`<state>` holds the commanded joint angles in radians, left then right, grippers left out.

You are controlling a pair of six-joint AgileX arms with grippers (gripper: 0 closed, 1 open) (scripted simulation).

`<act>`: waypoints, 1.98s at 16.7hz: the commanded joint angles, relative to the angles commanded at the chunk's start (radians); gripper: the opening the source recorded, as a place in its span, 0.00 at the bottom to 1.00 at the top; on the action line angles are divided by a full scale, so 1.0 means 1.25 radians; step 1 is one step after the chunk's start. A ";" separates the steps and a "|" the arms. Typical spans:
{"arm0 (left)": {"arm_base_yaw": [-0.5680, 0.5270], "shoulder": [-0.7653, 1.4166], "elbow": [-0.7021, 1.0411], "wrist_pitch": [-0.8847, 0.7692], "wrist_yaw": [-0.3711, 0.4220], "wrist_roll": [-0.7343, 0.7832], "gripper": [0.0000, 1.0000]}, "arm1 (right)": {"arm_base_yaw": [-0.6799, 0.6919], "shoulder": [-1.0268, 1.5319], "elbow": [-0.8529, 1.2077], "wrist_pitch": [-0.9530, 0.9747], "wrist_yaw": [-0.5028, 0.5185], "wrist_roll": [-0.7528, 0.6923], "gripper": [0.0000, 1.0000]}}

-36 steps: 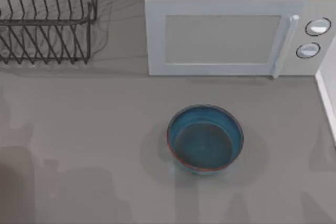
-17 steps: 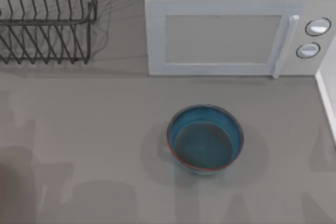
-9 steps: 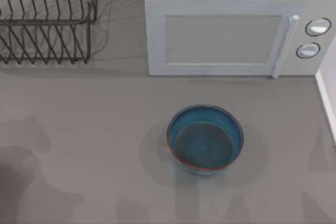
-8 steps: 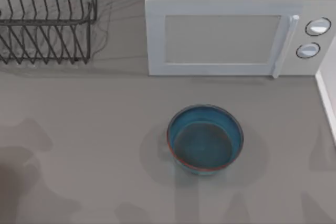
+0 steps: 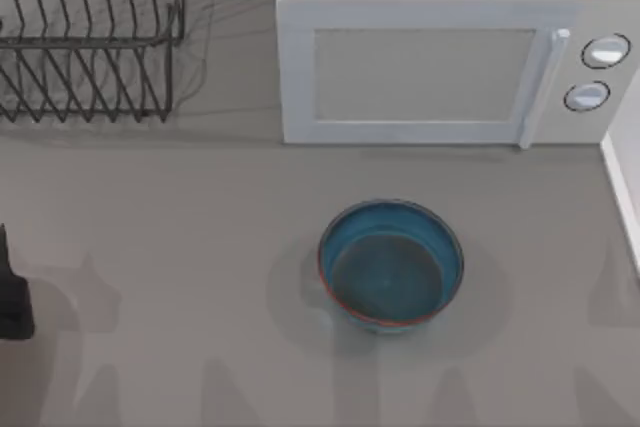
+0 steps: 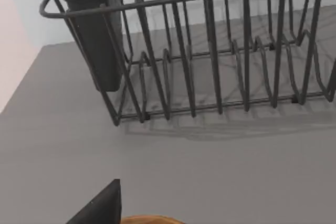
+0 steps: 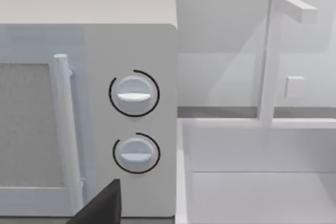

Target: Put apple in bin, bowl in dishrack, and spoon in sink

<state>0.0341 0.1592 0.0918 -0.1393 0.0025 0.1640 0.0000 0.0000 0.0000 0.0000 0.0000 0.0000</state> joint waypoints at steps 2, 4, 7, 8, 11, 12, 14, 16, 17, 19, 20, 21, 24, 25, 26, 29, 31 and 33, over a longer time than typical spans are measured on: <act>-0.016 -0.075 -0.043 0.063 -0.001 -0.077 1.00 | 0.000 0.000 0.000 0.000 0.000 0.000 1.00; -0.025 -0.118 -0.068 0.102 -0.002 -0.121 1.00 | 0.000 0.000 0.000 0.000 0.000 0.000 1.00; -0.027 -0.127 -0.073 0.111 -0.002 -0.131 1.00 | 0.000 0.000 0.000 0.000 0.000 0.000 1.00; -0.027 -0.127 -0.073 0.111 -0.002 -0.131 1.00 | 0.000 0.000 0.000 0.000 0.000 0.000 1.00; -0.024 -0.124 -0.071 0.110 -0.002 -0.130 1.00 | 0.000 0.000 0.000 0.000 0.000 0.000 1.00; -0.029 -0.117 -0.065 0.105 -0.001 -0.131 1.00 | 0.000 0.000 0.000 0.000 0.000 0.000 1.00; -0.054 -0.081 -0.033 0.079 -0.001 -0.135 1.00 | 0.000 0.000 0.000 0.000 0.000 0.000 1.00; -0.100 -0.007 0.029 0.030 -0.001 -0.143 1.00 | 0.000 0.000 0.000 0.000 0.000 0.000 1.00; -0.128 0.042 0.069 0.000 -0.001 -0.149 1.00 | 0.000 0.000 0.000 0.000 0.000 0.000 1.00; -0.192 0.165 0.166 -0.072 -0.004 -0.165 1.00 | 0.000 0.000 0.000 0.000 0.000 0.000 1.00; -0.227 0.240 0.223 -0.113 -0.006 -0.175 1.00 | 0.000 0.000 0.000 0.000 0.000 0.000 1.00; -0.264 0.321 0.283 -0.156 -0.008 -0.188 1.00 | 0.000 0.000 0.000 0.000 0.000 0.000 1.00; -0.378 0.601 0.489 -0.302 -0.016 -0.237 1.00 | 0.000 0.000 0.000 0.000 0.000 0.000 1.00; -0.417 0.700 0.563 -0.354 -0.018 -0.257 1.00 | 0.000 0.000 0.000 0.000 0.000 0.000 1.00; -0.455 0.800 0.638 -0.407 -0.020 -0.279 1.00 | 0.000 0.000 0.000 0.000 0.000 0.000 1.00; -0.562 1.081 0.873 -0.568 -0.025 -0.356 1.00 | 0.000 0.000 0.000 0.000 0.000 0.000 1.00; -0.625 1.245 1.031 -0.671 -0.027 -0.415 1.00 | 0.000 0.000 0.000 0.000 0.000 0.000 1.00; -0.679 1.387 1.187 -0.767 -0.028 -0.478 1.00 | 0.000 0.000 0.000 0.000 0.000 0.000 1.00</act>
<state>-0.8150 1.8932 1.5751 -1.0979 -0.0331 -0.4335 0.0000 0.0000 0.0000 0.0000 0.0000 0.0000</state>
